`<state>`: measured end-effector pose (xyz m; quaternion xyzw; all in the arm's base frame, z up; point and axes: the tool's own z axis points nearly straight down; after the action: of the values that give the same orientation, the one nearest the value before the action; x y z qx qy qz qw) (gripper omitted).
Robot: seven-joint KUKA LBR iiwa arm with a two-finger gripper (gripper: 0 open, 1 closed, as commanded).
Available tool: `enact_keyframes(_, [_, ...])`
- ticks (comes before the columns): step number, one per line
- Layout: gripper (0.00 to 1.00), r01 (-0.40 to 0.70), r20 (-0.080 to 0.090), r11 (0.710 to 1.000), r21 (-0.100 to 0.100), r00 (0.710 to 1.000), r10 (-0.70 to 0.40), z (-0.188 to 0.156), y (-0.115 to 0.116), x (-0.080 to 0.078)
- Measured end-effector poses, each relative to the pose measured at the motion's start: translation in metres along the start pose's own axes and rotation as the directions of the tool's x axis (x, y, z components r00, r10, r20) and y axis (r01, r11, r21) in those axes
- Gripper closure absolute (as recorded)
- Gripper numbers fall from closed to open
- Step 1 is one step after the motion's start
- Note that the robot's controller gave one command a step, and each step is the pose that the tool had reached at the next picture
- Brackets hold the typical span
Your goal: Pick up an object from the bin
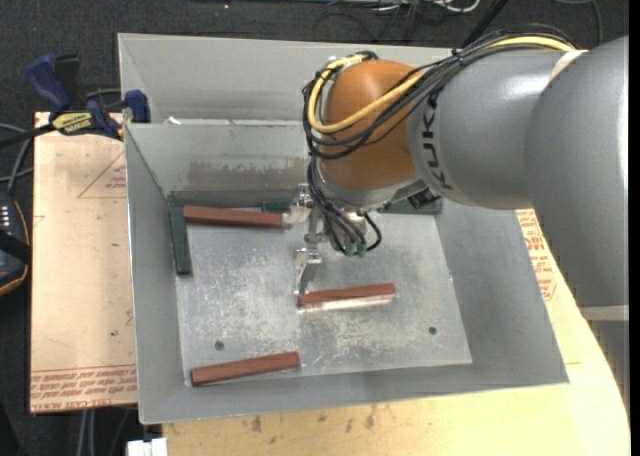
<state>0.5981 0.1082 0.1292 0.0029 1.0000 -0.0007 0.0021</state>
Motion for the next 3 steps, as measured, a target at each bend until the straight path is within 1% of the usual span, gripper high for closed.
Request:
enact_keyframes(1, [0.00,-0.098,-0.002,0.995,-0.002,0.995,0.098,0.034,0.001,0.046])
enact_keyframes(2, [1.00,-0.038,0.020,0.999,-0.011,0.999,0.038,0.050,-0.073,0.022])
enact_keyframes(3, [1.00,-0.038,0.020,0.999,-0.011,0.999,0.039,0.050,-0.073,0.022])
